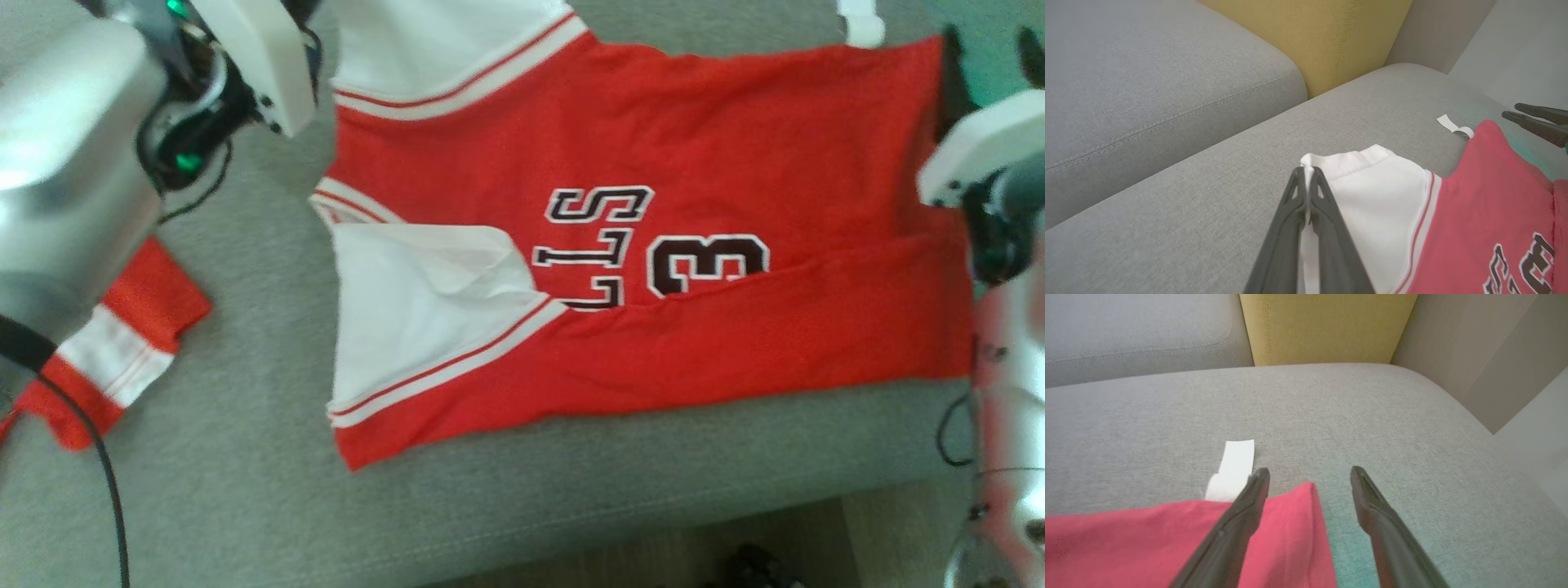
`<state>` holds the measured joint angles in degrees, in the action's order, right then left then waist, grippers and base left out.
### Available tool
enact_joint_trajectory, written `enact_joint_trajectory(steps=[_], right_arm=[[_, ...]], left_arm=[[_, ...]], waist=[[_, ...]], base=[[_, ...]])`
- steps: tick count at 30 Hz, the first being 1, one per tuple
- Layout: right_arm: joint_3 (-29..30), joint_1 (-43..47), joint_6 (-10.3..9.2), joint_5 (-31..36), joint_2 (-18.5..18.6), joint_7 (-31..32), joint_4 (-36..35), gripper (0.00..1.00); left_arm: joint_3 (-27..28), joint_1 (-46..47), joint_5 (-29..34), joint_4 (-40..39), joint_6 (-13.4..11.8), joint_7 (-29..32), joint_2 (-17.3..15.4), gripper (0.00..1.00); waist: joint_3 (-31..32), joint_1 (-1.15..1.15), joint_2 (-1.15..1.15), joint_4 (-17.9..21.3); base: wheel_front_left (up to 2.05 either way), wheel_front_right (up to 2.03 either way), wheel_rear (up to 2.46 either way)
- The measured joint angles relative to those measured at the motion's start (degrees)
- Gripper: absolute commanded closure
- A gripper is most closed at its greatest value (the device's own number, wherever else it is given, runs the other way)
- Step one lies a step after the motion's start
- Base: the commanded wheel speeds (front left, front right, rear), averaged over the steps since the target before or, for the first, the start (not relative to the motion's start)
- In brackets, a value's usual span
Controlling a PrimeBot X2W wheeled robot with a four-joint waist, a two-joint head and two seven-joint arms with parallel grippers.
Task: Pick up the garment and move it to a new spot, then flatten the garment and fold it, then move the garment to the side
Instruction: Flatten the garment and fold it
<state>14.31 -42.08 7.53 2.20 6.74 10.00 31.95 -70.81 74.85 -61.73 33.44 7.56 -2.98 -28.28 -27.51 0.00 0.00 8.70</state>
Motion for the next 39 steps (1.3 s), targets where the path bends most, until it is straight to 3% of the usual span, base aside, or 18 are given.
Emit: enact_joint_trajectory(steps=[8,21,22,23,32,39], right_arm=[[3.08,-3.42,0.0,3.32,2.26,2.72,8.48,0.0],[3.32,-7.69,0.0,5.98,3.35,3.18,15.51,0.0],[3.32,-7.69,0.0,5.98,3.35,3.18,15.51,0.37],[3.24,-7.99,0.0,5.98,3.37,3.3,15.99,1.0],[3.05,-9.04,0.0,4.69,3.6,0.69,17.08,1.0],[3.42,-12.71,0.0,3.77,0.93,-3.7,14.91,1.0]], left_arm=[[-0.75,-0.98,0.09,-5.6,-0.41,-0.74,-0.4,1.0],[-1.07,-1.91,0.23,-7.49,-1.54,-0.34,-1.46,1.0],[-1.07,-1.91,0.23,-7.49,-1.54,-0.34,-1.46,1.0],[-1.05,-1.91,0.23,-7.43,-1.62,-0.3,-1.56,1.0],[-0.77,-1.86,0.49,-4.55,-2.52,-2.02,-2.19,1.0],[-0.15,-0.77,1.3,-0.88,-2.53,-3.7,-2.22,1.0]], waist=[[0.56,0.0,0.0,-4.55],[-0.95,0.0,0.0,-4.61],[-0.95,0.0,0.0,-4.61],[-0.96,0.0,0.0,-4.57],[-0.7,0.0,0.0,-4.2],[-1.42,0.0,0.0,-3.71]], base=[[0.0,0.0,0.0],[0.0,0.0,0.0],[0.0,0.0,0.0],[0.0,0.0,0.0],[0.0,0.0,0.0],[0.0,0.0,0.0]])
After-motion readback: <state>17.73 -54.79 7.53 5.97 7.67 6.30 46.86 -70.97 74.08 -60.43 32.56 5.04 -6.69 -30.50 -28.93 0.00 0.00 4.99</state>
